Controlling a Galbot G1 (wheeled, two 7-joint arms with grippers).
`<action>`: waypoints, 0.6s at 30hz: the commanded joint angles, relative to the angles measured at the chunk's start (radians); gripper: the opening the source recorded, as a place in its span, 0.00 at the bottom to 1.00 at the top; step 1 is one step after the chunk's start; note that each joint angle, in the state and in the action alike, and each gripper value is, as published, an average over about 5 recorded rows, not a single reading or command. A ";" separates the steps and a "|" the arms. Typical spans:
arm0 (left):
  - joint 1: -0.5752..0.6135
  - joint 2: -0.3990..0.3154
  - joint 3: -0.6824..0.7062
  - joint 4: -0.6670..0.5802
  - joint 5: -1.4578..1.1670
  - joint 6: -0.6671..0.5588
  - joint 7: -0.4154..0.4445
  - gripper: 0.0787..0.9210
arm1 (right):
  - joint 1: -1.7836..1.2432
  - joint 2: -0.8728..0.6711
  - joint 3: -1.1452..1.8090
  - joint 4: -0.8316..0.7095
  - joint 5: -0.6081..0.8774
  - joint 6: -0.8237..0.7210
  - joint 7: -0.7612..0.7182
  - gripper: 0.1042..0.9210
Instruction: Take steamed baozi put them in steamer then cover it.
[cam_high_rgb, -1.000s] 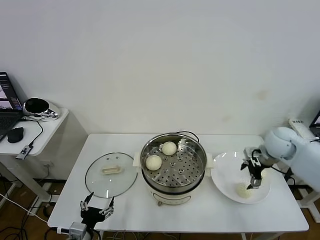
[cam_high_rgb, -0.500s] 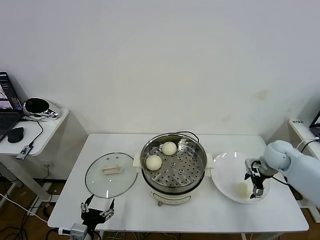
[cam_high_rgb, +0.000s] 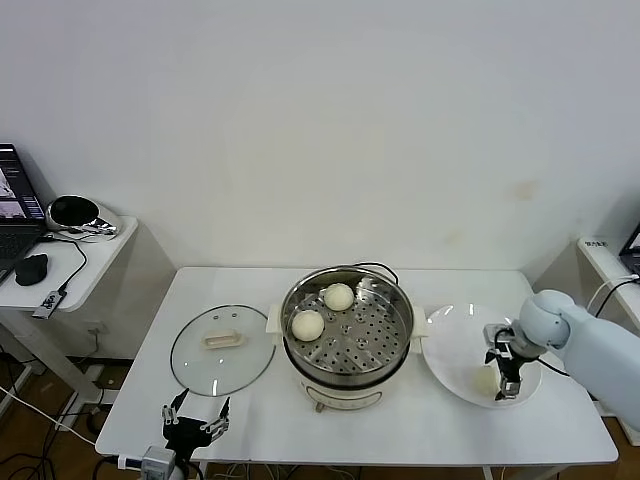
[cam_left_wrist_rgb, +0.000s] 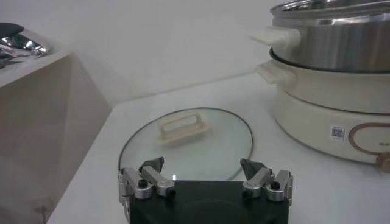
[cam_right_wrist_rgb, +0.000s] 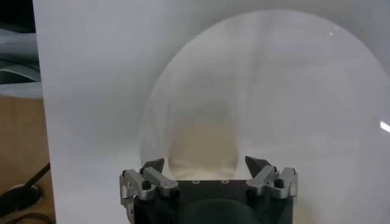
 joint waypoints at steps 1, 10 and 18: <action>0.000 0.000 0.001 0.000 0.000 0.000 0.000 0.88 | -0.011 0.008 0.006 -0.012 -0.005 0.001 0.005 0.87; -0.001 -0.001 0.004 0.001 0.000 0.000 -0.002 0.88 | -0.009 0.000 0.013 -0.009 0.009 -0.007 0.000 0.62; -0.007 -0.006 0.008 0.001 0.001 0.000 -0.003 0.88 | 0.045 -0.034 0.007 0.018 0.048 -0.014 -0.012 0.59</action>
